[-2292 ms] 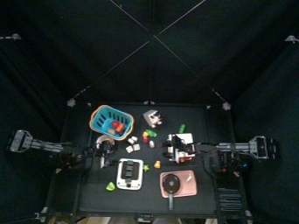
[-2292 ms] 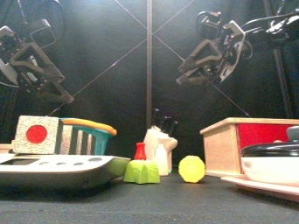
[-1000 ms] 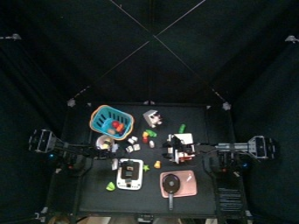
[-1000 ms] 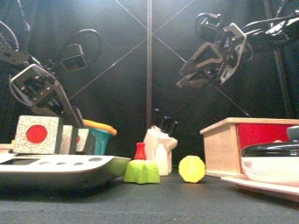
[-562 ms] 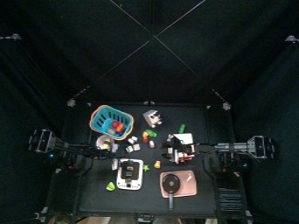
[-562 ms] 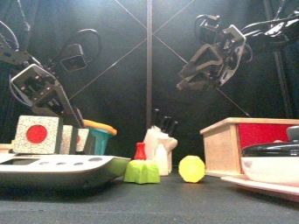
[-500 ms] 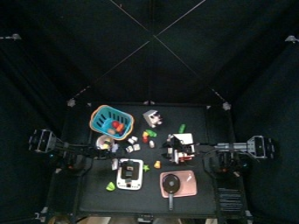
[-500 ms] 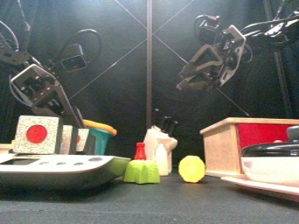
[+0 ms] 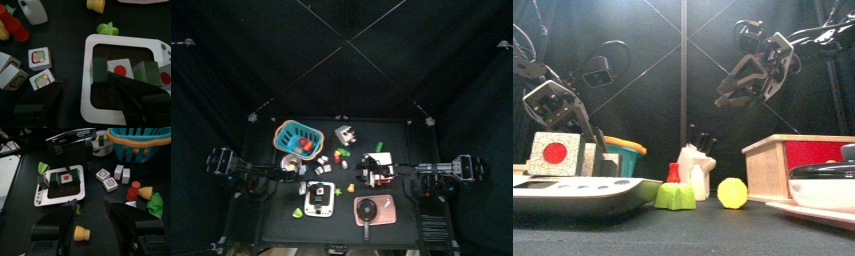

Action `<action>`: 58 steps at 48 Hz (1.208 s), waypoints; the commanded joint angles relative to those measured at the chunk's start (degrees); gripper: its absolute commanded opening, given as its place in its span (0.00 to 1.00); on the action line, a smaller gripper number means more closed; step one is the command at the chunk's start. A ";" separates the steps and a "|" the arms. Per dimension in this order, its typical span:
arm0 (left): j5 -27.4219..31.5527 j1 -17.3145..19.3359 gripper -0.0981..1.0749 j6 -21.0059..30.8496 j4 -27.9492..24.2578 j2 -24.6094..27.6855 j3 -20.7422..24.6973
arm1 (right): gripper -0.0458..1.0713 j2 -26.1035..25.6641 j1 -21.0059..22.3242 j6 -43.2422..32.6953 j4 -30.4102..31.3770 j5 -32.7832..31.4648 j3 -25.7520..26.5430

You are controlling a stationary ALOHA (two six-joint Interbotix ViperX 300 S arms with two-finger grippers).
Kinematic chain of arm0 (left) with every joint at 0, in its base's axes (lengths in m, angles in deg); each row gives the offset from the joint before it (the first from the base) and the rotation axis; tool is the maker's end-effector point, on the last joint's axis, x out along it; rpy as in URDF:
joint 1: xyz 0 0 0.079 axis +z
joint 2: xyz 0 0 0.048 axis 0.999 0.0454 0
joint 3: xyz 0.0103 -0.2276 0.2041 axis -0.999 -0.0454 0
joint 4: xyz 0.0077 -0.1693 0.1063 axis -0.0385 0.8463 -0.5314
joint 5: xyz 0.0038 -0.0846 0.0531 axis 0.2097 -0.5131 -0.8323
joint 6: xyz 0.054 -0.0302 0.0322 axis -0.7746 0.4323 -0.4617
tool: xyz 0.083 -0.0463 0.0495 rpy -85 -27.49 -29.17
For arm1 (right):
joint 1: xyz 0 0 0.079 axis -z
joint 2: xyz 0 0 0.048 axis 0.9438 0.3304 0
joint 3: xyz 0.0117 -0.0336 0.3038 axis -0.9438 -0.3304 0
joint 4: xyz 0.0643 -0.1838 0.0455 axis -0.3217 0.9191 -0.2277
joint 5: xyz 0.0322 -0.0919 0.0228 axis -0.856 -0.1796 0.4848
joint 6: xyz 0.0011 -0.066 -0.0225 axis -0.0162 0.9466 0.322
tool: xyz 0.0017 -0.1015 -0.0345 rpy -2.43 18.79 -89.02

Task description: Grab green sushi piece

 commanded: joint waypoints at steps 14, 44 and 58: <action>-0.35 0.00 0.69 0.00 -0.09 -0.26 1.58 | 0.79 -0.70 0.09 0.09 -0.09 0.44 0.53; -0.18 -0.09 0.62 -0.09 -0.09 -2.90 1.85 | 0.79 0.00 0.09 0.09 -0.09 0.26 0.62; 0.18 -0.09 0.62 -0.09 -0.09 -3.69 1.49 | 0.79 0.00 0.09 0.09 -0.09 0.26 0.62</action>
